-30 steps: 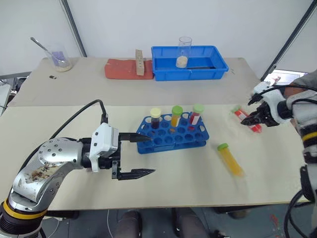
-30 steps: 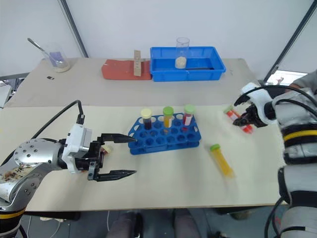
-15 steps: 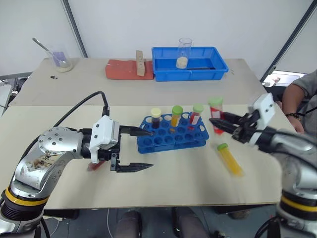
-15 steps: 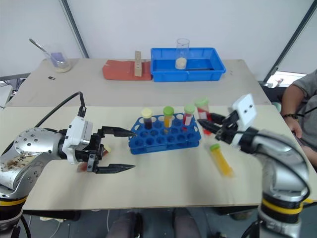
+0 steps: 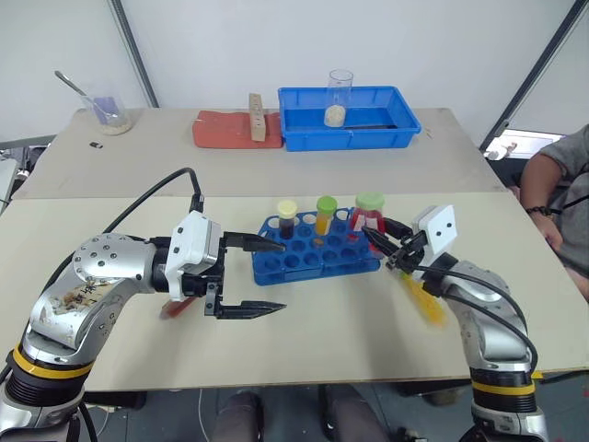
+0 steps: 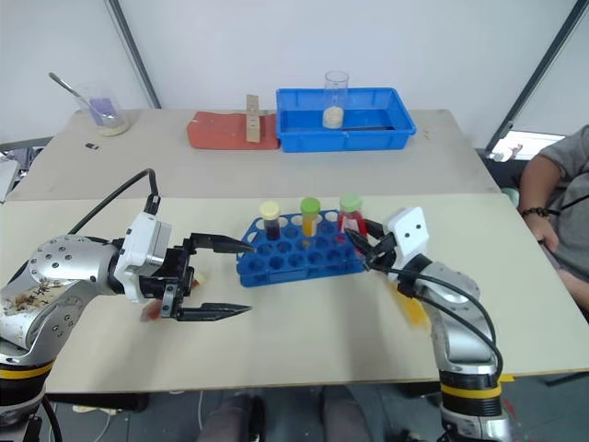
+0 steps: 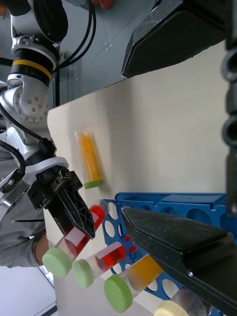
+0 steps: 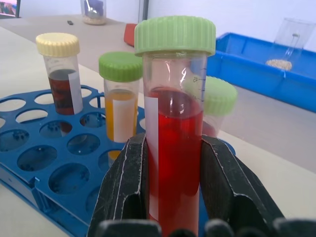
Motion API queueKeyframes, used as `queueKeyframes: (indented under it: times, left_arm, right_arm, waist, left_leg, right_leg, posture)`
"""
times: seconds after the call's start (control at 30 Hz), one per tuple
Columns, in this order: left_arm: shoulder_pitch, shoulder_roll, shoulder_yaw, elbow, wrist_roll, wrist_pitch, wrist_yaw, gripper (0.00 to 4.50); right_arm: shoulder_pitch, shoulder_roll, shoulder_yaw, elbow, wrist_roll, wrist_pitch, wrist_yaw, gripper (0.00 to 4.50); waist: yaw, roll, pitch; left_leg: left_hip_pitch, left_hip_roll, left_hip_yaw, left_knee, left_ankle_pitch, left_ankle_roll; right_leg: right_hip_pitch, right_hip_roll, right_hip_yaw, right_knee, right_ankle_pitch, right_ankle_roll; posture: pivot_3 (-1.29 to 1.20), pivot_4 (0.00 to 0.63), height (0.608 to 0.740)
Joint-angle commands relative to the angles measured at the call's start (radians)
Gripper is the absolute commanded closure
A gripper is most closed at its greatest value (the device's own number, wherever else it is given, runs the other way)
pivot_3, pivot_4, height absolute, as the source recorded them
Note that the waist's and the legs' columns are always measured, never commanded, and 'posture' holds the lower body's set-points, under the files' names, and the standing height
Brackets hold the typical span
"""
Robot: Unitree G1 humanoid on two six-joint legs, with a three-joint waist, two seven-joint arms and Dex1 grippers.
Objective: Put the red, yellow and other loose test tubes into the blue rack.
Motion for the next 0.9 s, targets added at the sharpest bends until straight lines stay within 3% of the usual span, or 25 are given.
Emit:
queueKeyframes:
  times: [0.03,0.9]
  left_arm:
    - [0.009,0.0,0.005,-0.019,0.006,-0.014,0.007,0.0]
    - [0.043,-0.043,0.01,-0.026,0.007,0.006,0.095,0.0]
  right_arm:
    - [0.007,0.009,0.024,0.003,-0.006,-0.054,-0.03,3.46]
    - [0.09,0.176,0.038,0.085,0.026,-0.226,-0.267,3.47]
  waist:
    - [-0.001,0.0,0.0]
    - [0.001,0.0,0.0]
  left_leg:
    - [0.0,0.0,0.0,0.0,0.0,0.0]
    - [0.001,0.0,0.0,0.0,0.0,0.0]
  right_leg:
    - [0.0,0.0,0.0,0.0,0.0,0.0]
    - [0.001,0.0,0.0,0.0,0.0,-0.001]
  posture:
    - [0.0,0.15,0.74]
    - [0.0,0.15,0.74]
